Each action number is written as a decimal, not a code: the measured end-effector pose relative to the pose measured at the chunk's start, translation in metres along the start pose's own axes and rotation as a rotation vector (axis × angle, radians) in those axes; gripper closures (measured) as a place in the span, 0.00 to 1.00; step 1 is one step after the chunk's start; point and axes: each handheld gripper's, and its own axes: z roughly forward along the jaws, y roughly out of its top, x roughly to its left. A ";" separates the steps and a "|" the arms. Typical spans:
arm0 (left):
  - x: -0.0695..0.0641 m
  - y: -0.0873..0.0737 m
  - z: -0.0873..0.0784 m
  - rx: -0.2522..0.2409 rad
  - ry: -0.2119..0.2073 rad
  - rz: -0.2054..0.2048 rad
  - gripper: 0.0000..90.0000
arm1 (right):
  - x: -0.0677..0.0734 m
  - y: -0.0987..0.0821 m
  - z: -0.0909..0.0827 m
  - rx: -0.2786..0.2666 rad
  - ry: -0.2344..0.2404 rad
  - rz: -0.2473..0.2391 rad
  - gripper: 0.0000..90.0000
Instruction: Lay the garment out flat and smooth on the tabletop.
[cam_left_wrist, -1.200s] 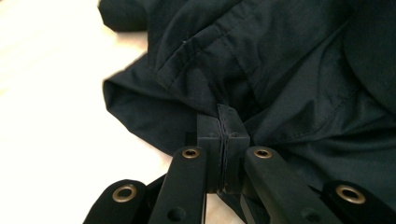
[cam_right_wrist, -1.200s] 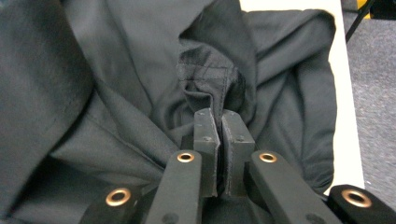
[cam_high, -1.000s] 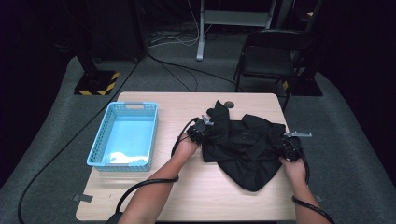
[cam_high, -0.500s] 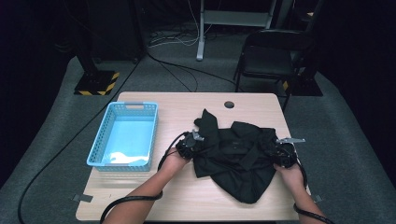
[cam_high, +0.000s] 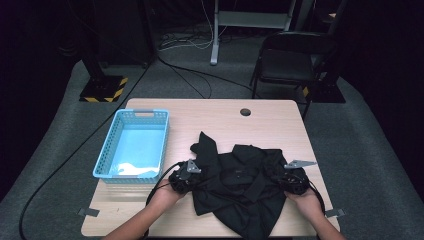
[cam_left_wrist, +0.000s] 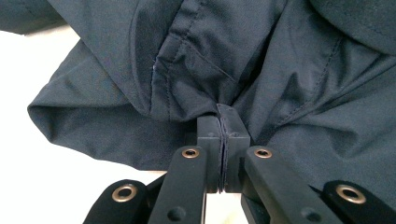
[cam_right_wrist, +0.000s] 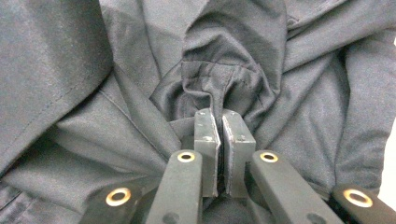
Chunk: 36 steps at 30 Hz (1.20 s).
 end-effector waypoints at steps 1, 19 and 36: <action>-0.001 -0.003 -0.002 -0.004 0.000 -0.002 0.98 | 0.003 -0.001 0.000 0.001 0.003 -0.004 0.96; -0.006 -0.027 -0.076 -0.107 -0.003 -0.004 0.98 | 0.059 0.014 -0.054 -0.045 0.083 -0.169 0.96; 0.064 0.110 -0.152 -0.326 0.287 0.037 0.99 | 0.040 0.166 -0.111 -0.325 -0.098 -0.167 0.96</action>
